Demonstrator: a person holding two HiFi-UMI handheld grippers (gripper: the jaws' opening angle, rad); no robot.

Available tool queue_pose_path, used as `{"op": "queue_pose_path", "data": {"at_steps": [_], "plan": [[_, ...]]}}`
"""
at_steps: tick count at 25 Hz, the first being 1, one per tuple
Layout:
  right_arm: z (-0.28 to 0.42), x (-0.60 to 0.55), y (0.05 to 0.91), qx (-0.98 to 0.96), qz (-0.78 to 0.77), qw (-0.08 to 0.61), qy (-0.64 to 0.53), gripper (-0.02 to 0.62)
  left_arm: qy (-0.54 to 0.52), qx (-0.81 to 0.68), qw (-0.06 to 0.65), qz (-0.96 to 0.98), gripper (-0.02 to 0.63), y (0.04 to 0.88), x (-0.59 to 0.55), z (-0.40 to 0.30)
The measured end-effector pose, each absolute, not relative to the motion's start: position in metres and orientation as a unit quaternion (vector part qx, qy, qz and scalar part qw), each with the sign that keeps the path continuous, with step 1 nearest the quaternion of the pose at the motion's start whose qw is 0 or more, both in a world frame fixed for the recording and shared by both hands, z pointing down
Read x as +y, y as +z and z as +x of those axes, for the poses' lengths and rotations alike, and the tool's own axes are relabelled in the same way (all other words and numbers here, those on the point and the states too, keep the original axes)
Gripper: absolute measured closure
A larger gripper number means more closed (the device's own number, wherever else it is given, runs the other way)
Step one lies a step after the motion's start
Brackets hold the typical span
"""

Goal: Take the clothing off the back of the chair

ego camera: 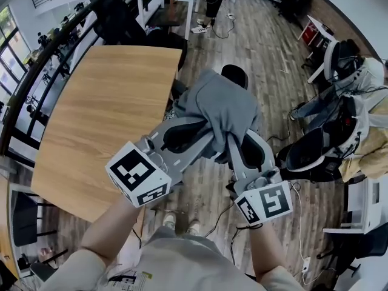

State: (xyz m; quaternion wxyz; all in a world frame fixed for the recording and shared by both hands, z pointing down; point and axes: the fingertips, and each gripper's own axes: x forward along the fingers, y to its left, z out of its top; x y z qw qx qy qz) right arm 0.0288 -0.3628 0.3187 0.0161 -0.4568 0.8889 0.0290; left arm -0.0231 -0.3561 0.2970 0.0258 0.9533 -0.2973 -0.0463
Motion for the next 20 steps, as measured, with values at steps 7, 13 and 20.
{"op": "queue_pose_path", "data": {"at_steps": [7, 13, 20], "plan": [[0.026, -0.308, 0.250, 0.888, -0.445, 0.065, 0.095, 0.522, -0.081, -0.288, -0.029, 0.954, 0.558, 0.242, -0.304, -0.027], [0.034, -0.268, 0.211, 0.888, -0.436, 0.086, 0.119, 0.522, -0.092, -0.282, -0.068, 0.953, 0.557, 0.200, -0.261, -0.022], [0.039, -0.226, 0.194, 0.884, -0.432, 0.117, 0.133, 0.523, -0.098, -0.271, -0.087, 0.954, 0.557, 0.183, -0.224, -0.017]]}}
